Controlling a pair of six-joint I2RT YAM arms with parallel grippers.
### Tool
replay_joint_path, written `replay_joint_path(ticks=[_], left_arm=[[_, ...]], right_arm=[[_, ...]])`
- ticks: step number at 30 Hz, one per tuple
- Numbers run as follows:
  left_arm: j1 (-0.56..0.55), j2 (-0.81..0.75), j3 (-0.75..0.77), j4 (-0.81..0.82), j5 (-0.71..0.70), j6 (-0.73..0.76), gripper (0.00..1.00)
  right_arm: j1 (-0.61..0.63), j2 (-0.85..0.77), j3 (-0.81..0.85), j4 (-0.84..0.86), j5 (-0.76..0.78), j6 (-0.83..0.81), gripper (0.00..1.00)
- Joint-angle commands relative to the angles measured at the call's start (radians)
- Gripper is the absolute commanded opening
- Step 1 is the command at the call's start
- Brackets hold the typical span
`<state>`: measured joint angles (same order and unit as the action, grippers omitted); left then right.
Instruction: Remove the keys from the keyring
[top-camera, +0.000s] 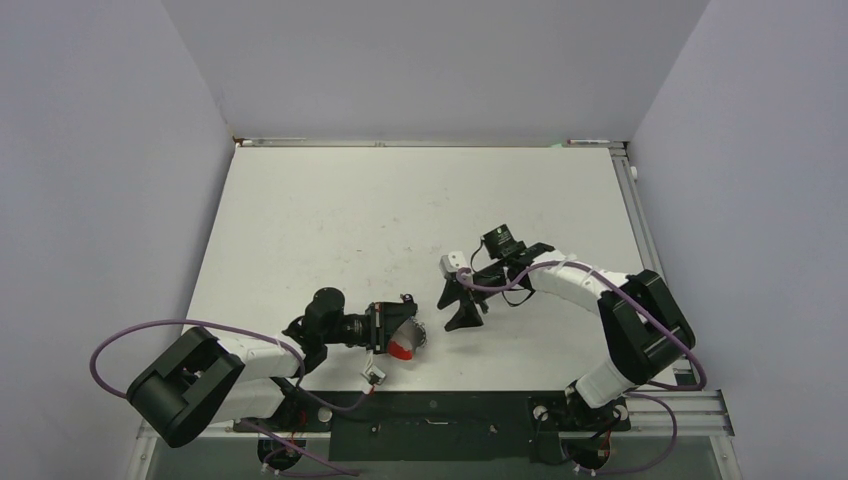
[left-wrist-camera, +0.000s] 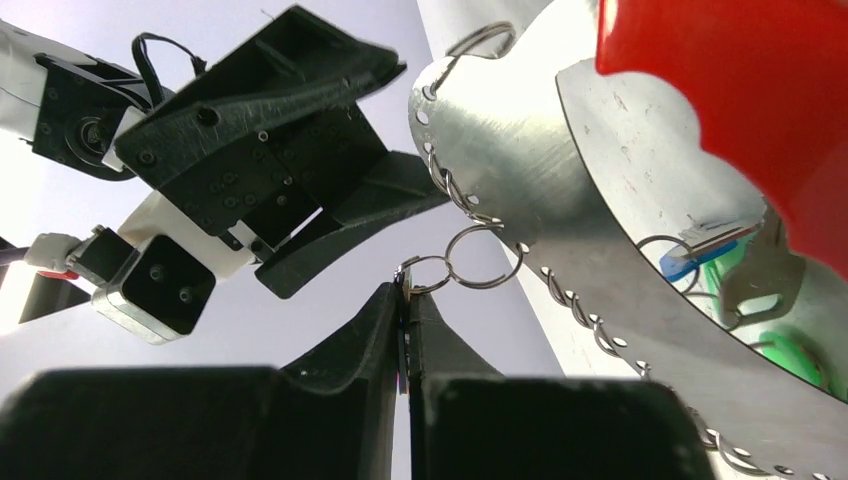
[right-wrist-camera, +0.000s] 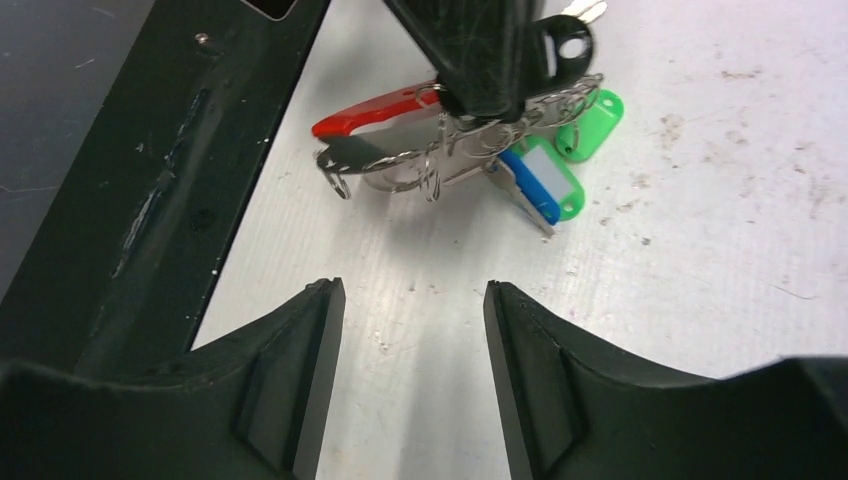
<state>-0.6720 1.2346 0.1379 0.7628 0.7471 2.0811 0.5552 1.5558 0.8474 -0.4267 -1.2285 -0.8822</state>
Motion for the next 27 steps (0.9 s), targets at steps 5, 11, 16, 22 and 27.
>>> replay_joint_path(ticks=[5,11,16,22,27], left_arm=[[0.003,0.009,0.025,0.03,0.061,0.064,0.0],[0.004,-0.004,0.036,0.02,0.064,0.053,0.0],[0.003,-0.012,0.036,0.018,0.061,0.048,0.0],[0.003,-0.027,0.038,0.021,0.051,0.026,0.0],[0.003,-0.043,0.034,0.027,0.046,0.01,0.0]], right_arm=[[-0.014,-0.043,-0.03,0.461,-0.066,0.436,0.51],[0.014,-0.018,-0.15,0.945,-0.06,0.791,0.41],[0.053,0.001,-0.167,1.029,-0.068,0.851,0.36],[0.076,0.018,-0.184,1.023,-0.058,0.835,0.35],[0.075,0.03,-0.193,0.981,-0.052,0.803,0.37]])
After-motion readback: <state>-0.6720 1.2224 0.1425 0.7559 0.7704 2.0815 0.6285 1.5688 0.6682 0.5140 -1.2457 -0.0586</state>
